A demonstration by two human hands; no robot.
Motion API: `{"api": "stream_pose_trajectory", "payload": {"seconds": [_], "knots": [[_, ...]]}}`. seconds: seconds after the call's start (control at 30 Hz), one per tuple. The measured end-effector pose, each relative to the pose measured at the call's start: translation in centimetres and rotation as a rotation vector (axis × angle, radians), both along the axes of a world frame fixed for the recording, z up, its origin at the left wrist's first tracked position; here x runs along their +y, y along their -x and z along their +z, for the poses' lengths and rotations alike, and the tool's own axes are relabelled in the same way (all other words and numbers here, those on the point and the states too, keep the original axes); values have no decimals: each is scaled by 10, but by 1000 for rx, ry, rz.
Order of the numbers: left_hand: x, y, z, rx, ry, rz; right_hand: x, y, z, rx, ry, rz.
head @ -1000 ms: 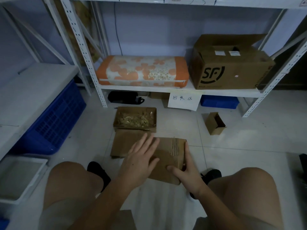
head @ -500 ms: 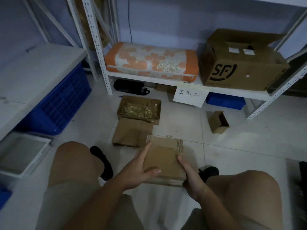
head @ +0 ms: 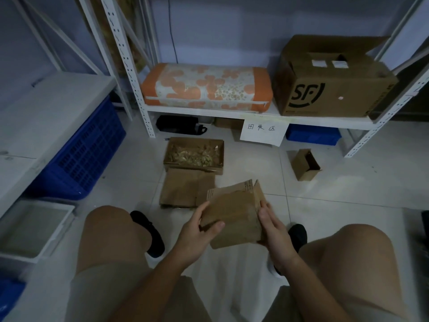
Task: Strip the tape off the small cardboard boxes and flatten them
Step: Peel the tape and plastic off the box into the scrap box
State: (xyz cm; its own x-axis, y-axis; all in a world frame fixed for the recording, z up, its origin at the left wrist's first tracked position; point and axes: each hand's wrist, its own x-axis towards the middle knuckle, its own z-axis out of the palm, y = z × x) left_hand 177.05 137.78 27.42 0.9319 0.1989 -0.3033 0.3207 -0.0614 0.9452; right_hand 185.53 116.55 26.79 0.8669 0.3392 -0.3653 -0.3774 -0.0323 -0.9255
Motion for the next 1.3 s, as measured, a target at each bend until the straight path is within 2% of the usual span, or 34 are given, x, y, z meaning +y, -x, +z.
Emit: {"api": "stream_pose_trajectory", "payload": {"seconds": [0.1,0.23,0.37,0.5,0.63,0.77,0.93,1.0,1.1,1.17,1.3], "knots": [[-4,2,0,-20,-111,-65,4,0,5,20,-40,-27],[-8,2,5,-54,-390,-199,1,-1,13,156,-79,-88],[-3,-4,-1,-121,-503,-128,0,-3,12,186,-58,-123],[1,-7,-6,-116,-386,78,-3,-4,15,88,-107,-196],[1,-8,-8,-165,-276,136,2,3,18,-101,-33,-72],[-1,-4,-3,-132,-227,140,12,9,12,-122,7,-97],[3,3,0,-152,-359,-30,17,5,12,-122,64,-72],[4,3,-1,-168,-383,23,19,5,13,-169,132,-32],[3,1,0,-156,-409,141,23,5,14,-371,370,11],[2,0,0,-135,-450,169,28,9,15,-436,332,152],[0,0,-2,-98,-476,103,33,12,7,-367,316,399]]}}
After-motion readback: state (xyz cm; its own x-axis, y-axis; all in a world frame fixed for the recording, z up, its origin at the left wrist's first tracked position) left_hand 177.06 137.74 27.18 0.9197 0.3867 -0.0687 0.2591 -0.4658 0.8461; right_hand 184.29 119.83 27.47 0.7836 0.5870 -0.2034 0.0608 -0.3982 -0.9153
